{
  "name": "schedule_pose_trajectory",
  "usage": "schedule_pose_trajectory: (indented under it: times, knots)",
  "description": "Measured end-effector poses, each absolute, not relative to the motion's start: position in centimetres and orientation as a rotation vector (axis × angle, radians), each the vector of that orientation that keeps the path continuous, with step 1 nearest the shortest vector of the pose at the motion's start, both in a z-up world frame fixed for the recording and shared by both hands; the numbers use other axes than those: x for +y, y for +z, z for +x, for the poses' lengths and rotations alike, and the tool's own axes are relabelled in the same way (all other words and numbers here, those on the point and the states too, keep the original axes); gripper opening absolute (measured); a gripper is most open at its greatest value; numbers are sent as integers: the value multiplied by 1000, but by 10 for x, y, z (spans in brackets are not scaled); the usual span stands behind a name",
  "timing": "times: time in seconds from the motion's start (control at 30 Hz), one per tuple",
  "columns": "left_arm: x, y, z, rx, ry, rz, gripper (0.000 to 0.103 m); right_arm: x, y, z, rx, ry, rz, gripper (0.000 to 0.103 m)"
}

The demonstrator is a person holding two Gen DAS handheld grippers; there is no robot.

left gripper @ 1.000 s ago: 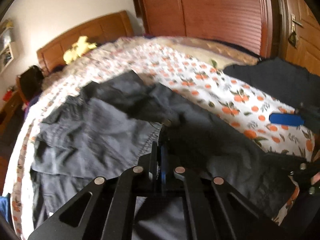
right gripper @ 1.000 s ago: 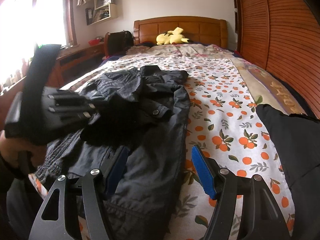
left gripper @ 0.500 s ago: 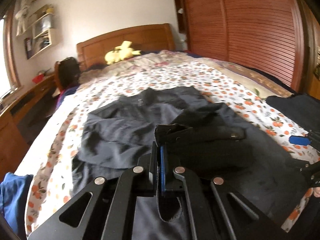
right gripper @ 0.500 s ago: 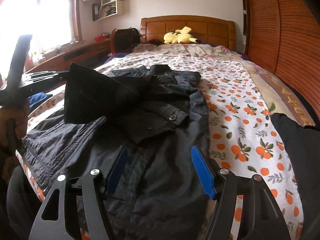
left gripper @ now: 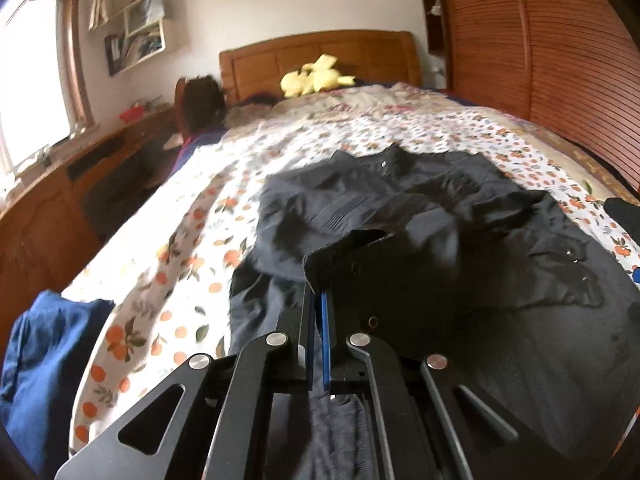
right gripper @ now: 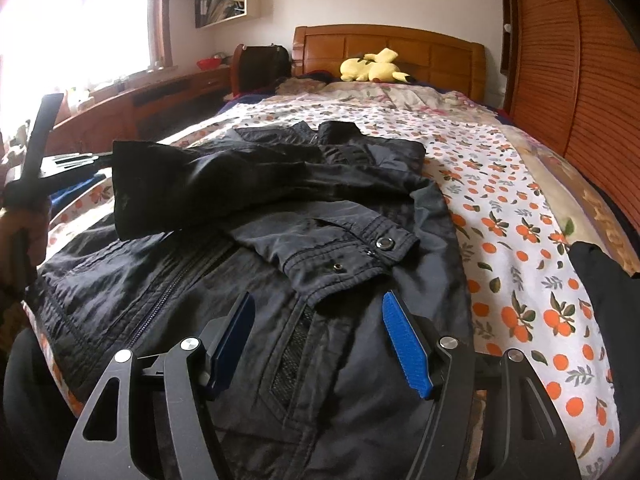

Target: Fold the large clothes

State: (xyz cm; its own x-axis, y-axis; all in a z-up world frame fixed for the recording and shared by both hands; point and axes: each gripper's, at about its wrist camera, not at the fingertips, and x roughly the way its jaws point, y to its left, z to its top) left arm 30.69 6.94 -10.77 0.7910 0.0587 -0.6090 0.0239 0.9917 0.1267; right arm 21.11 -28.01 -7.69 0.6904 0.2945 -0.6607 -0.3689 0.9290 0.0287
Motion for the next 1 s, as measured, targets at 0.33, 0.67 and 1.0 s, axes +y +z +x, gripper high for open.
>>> schedule_pose_trajectory:
  times: [0.33, 0.67, 1.0]
  knots:
    - [92, -123, 290, 683, 32, 96, 38, -272, -80, 212, 722, 379, -124, 64]
    - [77, -140, 271, 723, -29, 92, 50, -267, -82, 211, 727, 389, -132, 64]
    - [62, -169, 280, 811, -53, 85, 51, -266, -82, 211, 724, 393, -131, 64]
